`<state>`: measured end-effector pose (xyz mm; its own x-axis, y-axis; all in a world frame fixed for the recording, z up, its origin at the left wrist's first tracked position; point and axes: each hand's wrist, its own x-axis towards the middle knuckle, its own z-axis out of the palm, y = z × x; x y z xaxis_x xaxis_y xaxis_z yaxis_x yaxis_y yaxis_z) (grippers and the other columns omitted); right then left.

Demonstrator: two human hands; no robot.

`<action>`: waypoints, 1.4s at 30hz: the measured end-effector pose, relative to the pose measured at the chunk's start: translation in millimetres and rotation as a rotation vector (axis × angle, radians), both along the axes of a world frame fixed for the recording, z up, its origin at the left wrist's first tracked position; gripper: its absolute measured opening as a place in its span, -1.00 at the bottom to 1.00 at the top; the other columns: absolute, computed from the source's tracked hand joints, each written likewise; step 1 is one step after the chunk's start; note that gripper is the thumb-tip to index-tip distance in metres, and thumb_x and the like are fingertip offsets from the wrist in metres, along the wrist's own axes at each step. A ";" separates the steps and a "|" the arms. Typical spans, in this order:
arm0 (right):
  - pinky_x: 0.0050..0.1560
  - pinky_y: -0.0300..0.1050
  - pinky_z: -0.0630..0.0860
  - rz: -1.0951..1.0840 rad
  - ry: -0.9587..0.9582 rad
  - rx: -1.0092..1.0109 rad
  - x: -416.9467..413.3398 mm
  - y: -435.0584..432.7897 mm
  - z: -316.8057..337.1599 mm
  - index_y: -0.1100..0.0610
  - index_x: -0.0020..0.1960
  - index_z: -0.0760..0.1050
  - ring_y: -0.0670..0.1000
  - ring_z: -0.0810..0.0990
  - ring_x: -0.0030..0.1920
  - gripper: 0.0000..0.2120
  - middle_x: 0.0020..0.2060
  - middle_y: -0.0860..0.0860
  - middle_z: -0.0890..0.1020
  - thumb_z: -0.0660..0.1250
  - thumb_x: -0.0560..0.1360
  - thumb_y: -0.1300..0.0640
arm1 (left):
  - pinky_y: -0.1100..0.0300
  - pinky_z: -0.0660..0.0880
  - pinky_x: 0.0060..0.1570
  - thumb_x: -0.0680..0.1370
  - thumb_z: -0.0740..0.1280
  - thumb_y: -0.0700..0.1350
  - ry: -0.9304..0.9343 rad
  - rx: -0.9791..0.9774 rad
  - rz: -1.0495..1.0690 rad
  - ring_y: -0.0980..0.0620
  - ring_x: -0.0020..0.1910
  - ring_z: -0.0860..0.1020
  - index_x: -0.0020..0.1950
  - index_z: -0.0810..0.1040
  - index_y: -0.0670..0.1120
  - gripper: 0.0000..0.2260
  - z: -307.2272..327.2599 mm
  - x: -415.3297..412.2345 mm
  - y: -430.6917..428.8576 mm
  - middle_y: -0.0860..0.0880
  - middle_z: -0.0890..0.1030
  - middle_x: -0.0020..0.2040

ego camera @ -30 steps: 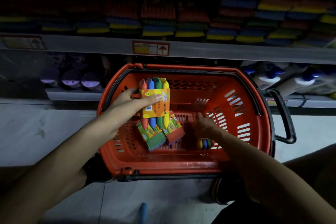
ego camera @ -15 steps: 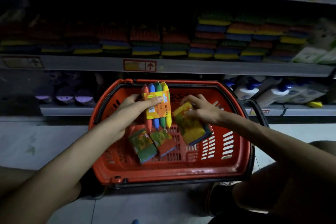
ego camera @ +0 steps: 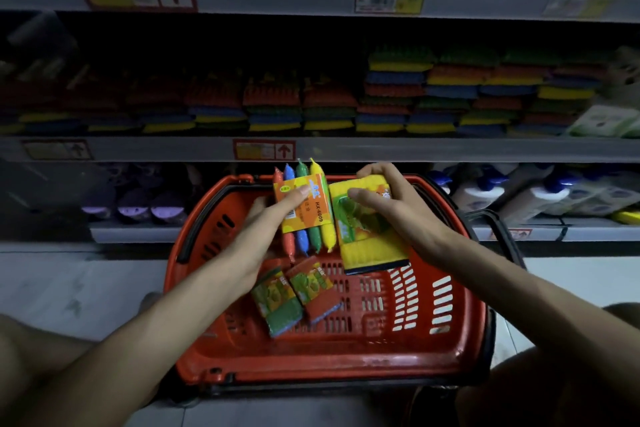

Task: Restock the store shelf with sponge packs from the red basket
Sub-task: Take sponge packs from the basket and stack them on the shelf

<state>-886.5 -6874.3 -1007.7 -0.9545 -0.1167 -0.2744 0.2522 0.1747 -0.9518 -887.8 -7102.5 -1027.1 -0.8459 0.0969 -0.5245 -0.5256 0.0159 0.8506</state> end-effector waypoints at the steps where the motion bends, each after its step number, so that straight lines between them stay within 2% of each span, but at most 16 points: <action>1: -0.05 0.08 0.66 -0.016 0.032 0.023 -2.4 -2.1 -0.3 -0.02 0.20 0.47 0.10 0.71 -0.04 -0.70 0.01 0.07 0.62 0.49 0.53 0.01 | -0.04 0.60 0.07 0.31 0.50 0.40 0.005 0.008 0.027 -0.01 0.09 0.71 0.30 0.56 0.15 -0.36 -0.5 -0.7 0.3 0.10 0.75 0.08; 4: -0.04 0.03 0.67 -0.050 0.122 0.090 -8.5 -3.5 -2.2 -0.03 0.16 0.50 0.07 0.69 0.01 -0.67 0.08 0.10 0.62 0.52 0.49 -0.09 | -0.13 0.56 0.24 0.27 0.52 0.43 -0.013 0.067 0.064 -0.02 0.19 0.68 0.37 0.53 0.17 -0.26 -0.4 -2.2 0.5 0.09 0.72 0.18; 7: 0.04 0.13 0.66 -0.064 0.178 0.125 -10.5 -1.0 -3.4 -0.08 0.09 0.52 0.08 0.67 0.07 -0.68 0.09 0.07 0.61 0.49 0.44 -0.17 | -0.12 0.50 0.33 0.27 0.57 0.39 -0.021 0.128 0.063 -0.04 0.26 0.65 0.41 0.55 0.14 -0.24 -0.3 -4.3 2.8 0.04 0.69 0.26; 10: 0.04 0.13 0.66 -0.081 0.191 0.119 -10.3 0.4 -3.3 -0.02 0.08 0.54 0.07 0.67 0.05 -0.75 0.07 0.07 0.62 0.53 0.49 -0.05 | -0.10 0.53 0.32 0.27 0.63 0.25 0.006 0.128 0.036 -0.07 0.17 0.70 0.27 0.67 0.04 -0.36 0.0 -4.6 8.1 -0.03 0.74 0.16; 16: -0.13 -0.02 0.69 -0.044 0.121 0.108 -12.6 7.3 5.2 0.07 0.07 0.59 0.05 0.72 -0.11 -0.74 -0.08 0.07 0.68 0.58 0.44 0.09 | -0.13 0.53 0.34 0.21 0.67 0.16 -0.052 0.123 0.074 -0.11 0.14 0.71 0.24 0.69 -0.06 -0.35 -0.7 -10.4 9.7 -0.10 0.74 0.13; 20: -0.24 -0.21 0.61 -0.007 0.085 0.124 -14.9 17.3 13.1 0.02 0.09 0.59 -0.06 0.69 -0.20 -0.77 -0.10 0.03 0.66 0.53 0.48 0.13 | -0.13 0.57 0.26 0.32 0.62 0.11 0.008 0.125 0.111 -0.08 0.13 0.71 0.30 0.62 -0.03 -0.41 9.7 -16.3 10.0 -0.07 0.74 0.14; 22: -0.20 -0.17 0.64 0.031 0.050 0.136 -15.8 23.7 17.7 -0.01 0.14 0.58 -0.04 0.72 -0.15 -0.76 -0.04 0.02 0.68 0.51 0.50 0.06 | -0.02 0.62 0.11 0.33 0.55 0.12 0.056 0.120 0.147 -0.04 0.07 0.73 0.29 0.60 -0.04 -0.43 15.7 -20.3 8.9 -0.07 0.75 0.11; 24: -0.17 -0.14 0.66 0.073 0.002 0.135 -16.3 27.9 22.4 -0.08 0.16 0.57 -0.01 0.75 -0.13 -0.73 -0.01 -0.01 0.70 0.49 0.49 -0.08 | 0.08 0.59 -0.06 0.32 0.57 0.16 0.100 0.070 0.178 0.01 -0.02 0.74 0.26 0.58 -0.05 -0.41 22.7 -23.6 8.5 -0.03 0.76 0.06; 27: -0.14 -0.12 0.67 0.073 0.013 0.159 -15.0 29.4 30.4 -0.13 0.15 0.58 -0.06 0.75 -0.13 -0.70 0.01 -0.05 0.70 0.43 0.48 -0.21 | 0.13 0.56 -0.14 0.34 0.54 0.17 0.190 -0.061 0.109 0.09 -0.14 0.73 0.26 0.51 -0.05 -0.42 29.0 -28.6 5.3 0.08 0.76 -0.10; 29: -0.10 -0.09 0.69 0.062 0.065 0.221 -14.6 30.8 37.3 -0.13 0.15 0.57 -0.09 0.74 -0.12 -0.68 0.02 -0.09 0.67 0.39 0.48 -0.25 | 0.17 0.57 -0.19 0.38 0.55 0.13 0.239 -0.117 0.026 0.09 -0.13 0.73 0.26 0.48 -0.03 -0.45 31.6 -31.2 1.8 0.05 0.76 -0.06; 32: -0.05 -0.08 0.69 0.124 0.119 0.310 -15.5 33.0 46.7 -0.14 0.25 0.53 -0.11 0.72 -0.07 -0.56 0.10 -0.15 0.63 0.38 0.43 -0.27 | 0.19 0.57 -0.15 0.33 0.58 0.25 0.289 -0.211 -0.079 0.04 -0.04 0.73 0.24 0.56 0.07 -0.43 36.3 -32.3 -3.3 -0.02 0.71 0.11; 35: 0.04 -0.06 0.68 0.207 0.167 0.401 -17.5 34.5 51.8 -0.16 0.41 0.45 -0.13 0.69 -0.01 -0.49 0.12 -0.17 0.60 0.42 0.50 -0.17 | 0.32 0.56 -0.26 0.32 0.55 0.19 0.332 -0.212 -0.104 0.09 -0.11 0.74 0.29 0.62 0.01 -0.42 41.1 -30.8 -3.8 -0.07 0.70 0.12; 38: 0.01 -0.09 0.69 0.315 0.156 0.410 -19.9 36.2 55.0 -0.22 0.48 0.37 -0.17 0.69 0.00 -0.41 0.12 -0.09 0.63 0.47 0.50 -0.11 | 0.34 0.59 -0.20 0.31 0.60 0.14 0.374 -0.222 -0.146 0.11 -0.06 0.73 0.27 0.66 0.05 -0.45 48.8 -30.9 -6.8 -0.05 0.71 0.14; 42: -0.07 -0.11 0.71 0.468 0.054 0.410 -22.7 36.9 56.1 -0.26 0.52 0.28 -0.08 0.73 -0.03 -0.27 0.16 -0.06 0.60 0.54 0.45 -0.04 | 0.33 0.60 -0.13 0.31 0.61 0.08 0.450 -0.316 -0.233 0.16 -0.01 0.70 0.20 0.69 0.04 -0.53 59.7 -32.5 -11.5 0.06 0.70 0.08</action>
<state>-909.3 -6837.3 -951.6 -0.8414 -0.4212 -0.3387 0.0141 0.6093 -0.7928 -920.4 -7114.1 -967.4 -0.9669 0.2041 -0.1531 -0.0669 0.3761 0.9242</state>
